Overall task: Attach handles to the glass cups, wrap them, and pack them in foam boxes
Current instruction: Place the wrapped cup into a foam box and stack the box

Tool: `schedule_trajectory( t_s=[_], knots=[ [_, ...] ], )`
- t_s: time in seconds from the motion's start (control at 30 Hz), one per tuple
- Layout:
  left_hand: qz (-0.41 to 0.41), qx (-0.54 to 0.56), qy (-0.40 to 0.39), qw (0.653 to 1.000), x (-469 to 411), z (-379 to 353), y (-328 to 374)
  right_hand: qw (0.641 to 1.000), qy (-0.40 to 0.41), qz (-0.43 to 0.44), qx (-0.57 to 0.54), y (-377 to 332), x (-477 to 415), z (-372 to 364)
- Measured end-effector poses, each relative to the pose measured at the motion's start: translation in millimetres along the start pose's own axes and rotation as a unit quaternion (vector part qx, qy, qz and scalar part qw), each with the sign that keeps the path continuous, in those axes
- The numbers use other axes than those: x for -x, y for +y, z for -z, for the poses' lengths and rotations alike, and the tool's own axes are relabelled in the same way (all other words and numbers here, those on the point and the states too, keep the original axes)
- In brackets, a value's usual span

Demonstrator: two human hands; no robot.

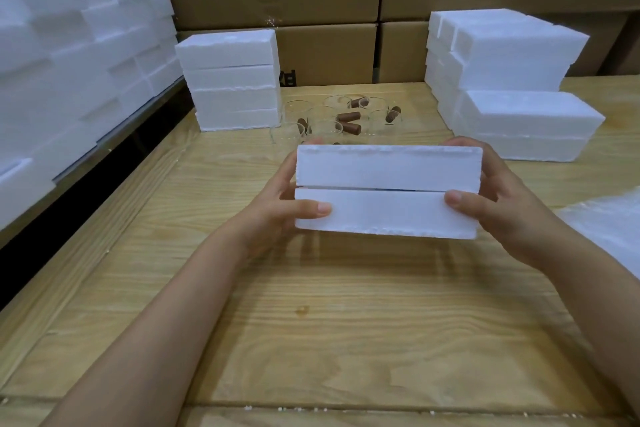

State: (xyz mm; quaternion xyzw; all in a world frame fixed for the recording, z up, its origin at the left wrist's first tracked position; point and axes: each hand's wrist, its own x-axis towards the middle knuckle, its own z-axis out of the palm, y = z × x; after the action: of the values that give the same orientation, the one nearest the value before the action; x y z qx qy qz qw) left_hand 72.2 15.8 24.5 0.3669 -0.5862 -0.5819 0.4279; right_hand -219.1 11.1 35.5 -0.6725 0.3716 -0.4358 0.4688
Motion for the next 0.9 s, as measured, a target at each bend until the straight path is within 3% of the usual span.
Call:
schedule_trajectory(
  t_s=[0.1,0.3,0.43,0.57,0.77,0.9],
  knots=[
    [0.004,0.031,0.019,0.999,4,-1,4,0.998,0.016,0.042,0.045,-9,2,-15],
    [-0.056,-0.013,0.256,0.965,20,35,21,0.985,0.053,0.107,0.124,-10,-14,-96],
    [-0.114,-0.003,0.33,0.937,46,85,14,0.981,0.011,0.138,0.133,2,-39,-157],
    [-0.08,-0.036,0.443,0.892,65,127,-4,0.983,-0.054,0.13,0.115,16,-67,-190],
    [-0.063,-0.072,0.446,0.89,58,153,-12,0.984,-0.1,0.086,0.123,30,-96,-199],
    [-0.038,-0.059,0.447,0.892,51,168,-11,0.982,-0.05,0.073,0.164,31,-111,-211]
  ],
)
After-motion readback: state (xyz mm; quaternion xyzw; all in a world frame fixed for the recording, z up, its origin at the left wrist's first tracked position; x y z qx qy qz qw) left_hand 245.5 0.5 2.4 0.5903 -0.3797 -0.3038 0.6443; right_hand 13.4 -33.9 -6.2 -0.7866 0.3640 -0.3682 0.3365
